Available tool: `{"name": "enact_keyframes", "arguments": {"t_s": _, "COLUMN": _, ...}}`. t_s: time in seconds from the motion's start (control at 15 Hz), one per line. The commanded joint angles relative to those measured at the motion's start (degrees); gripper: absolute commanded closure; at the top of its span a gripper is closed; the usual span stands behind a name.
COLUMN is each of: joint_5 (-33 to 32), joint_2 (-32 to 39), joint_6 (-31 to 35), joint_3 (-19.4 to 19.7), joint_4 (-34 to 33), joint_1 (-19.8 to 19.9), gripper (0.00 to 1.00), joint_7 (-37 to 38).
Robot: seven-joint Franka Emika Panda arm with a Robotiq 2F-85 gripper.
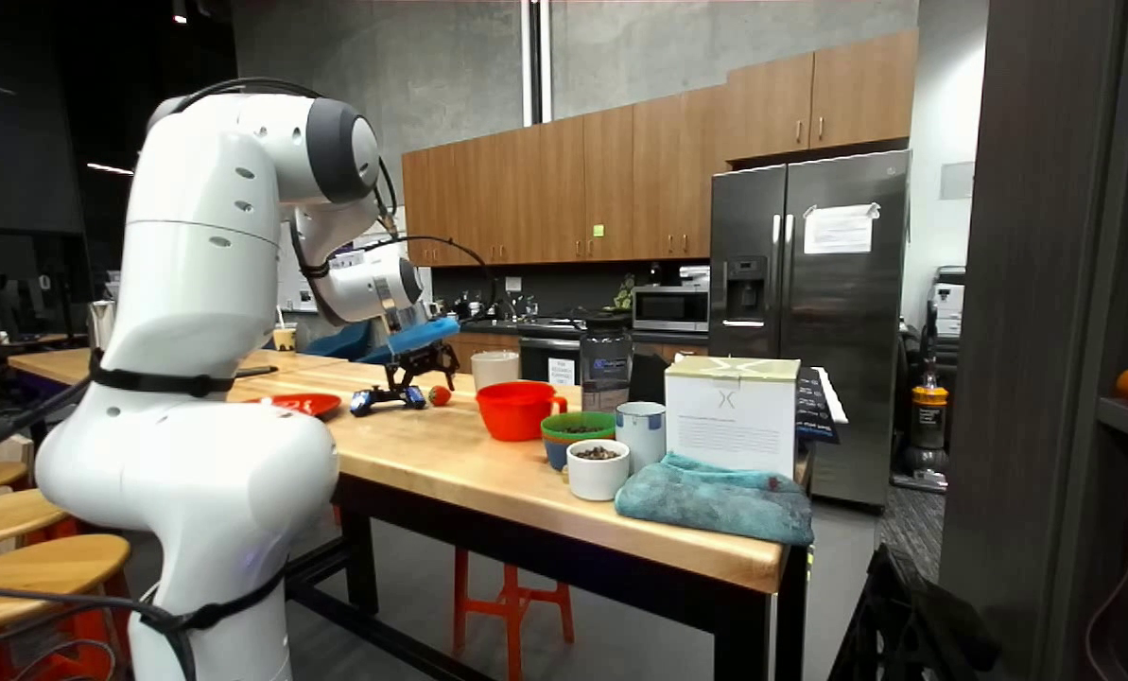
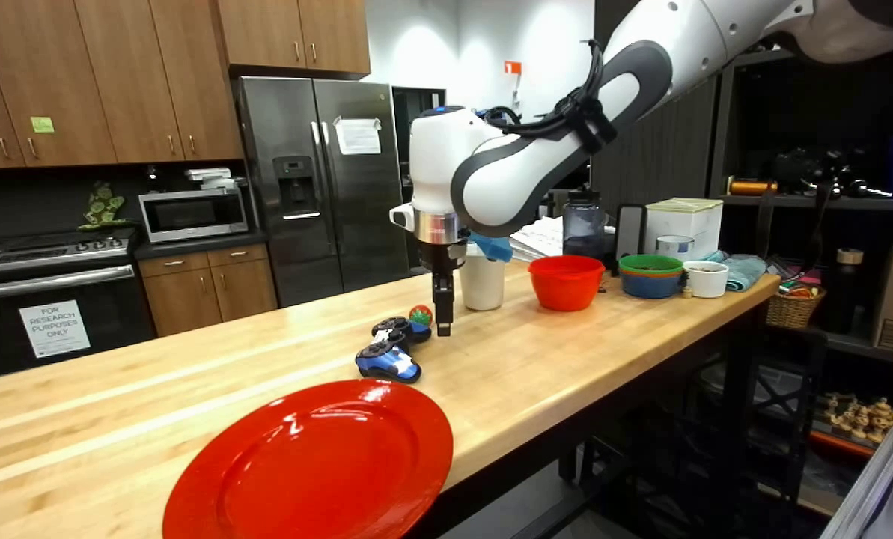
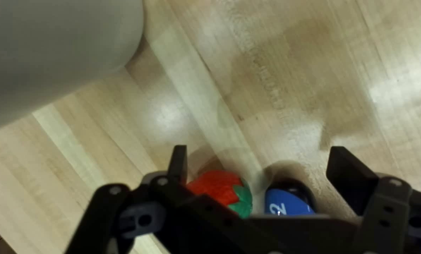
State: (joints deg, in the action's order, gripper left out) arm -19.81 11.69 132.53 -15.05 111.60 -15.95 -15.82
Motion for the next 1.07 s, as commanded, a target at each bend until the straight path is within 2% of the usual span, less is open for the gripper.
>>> {"name": "enact_keyframes", "arguments": {"t_s": 0.0, "joint_5": -4.23, "joint_2": -0.79, "joint_6": 4.53, "joint_3": 1.38, "joint_4": 1.06, "joint_1": -0.1, "gripper": 0.0, "joint_7": 1.78}}
{"name": "enact_keyframes", "arguments": {"t_s": 0.2, "joint_5": -9.46, "joint_2": -0.79, "joint_6": 7.56, "joint_3": 2.8, "joint_4": 0.39, "joint_1": -0.07, "gripper": 0.0, "joint_7": 3.29}}
{"name": "enact_keyframes", "arguments": {"t_s": 0.4, "joint_5": -11.3, "joint_2": -0.22, "joint_6": 9.91, "joint_3": 3.56, "joint_4": 0.17, "joint_1": 0.08, "gripper": 0.0, "joint_7": 3.81}}
{"name": "enact_keyframes", "arguments": {"t_s": 0.53, "joint_5": -9.14, "joint_2": 0.14, "joint_6": 11.52, "joint_3": 3.22, "joint_4": 0.64, "joint_1": 0.38, "gripper": 0.0, "joint_7": 2.74}}
{"name": "enact_keyframes", "arguments": {"t_s": 0.73, "joint_5": -1.0, "joint_2": 1.41, "joint_6": 14.9, "joint_3": 0.97, "joint_4": 1.48, "joint_1": 1.06, "gripper": 0.0, "joint_7": -1.57}}
{"name": "enact_keyframes", "arguments": {"t_s": 1.0, "joint_5": 4.65, "joint_2": 2.32, "joint_6": 15.44, "joint_3": -0.37, "joint_4": 1.24, "joint_1": 1.11, "gripper": 0.0, "joint_7": -5.36}}
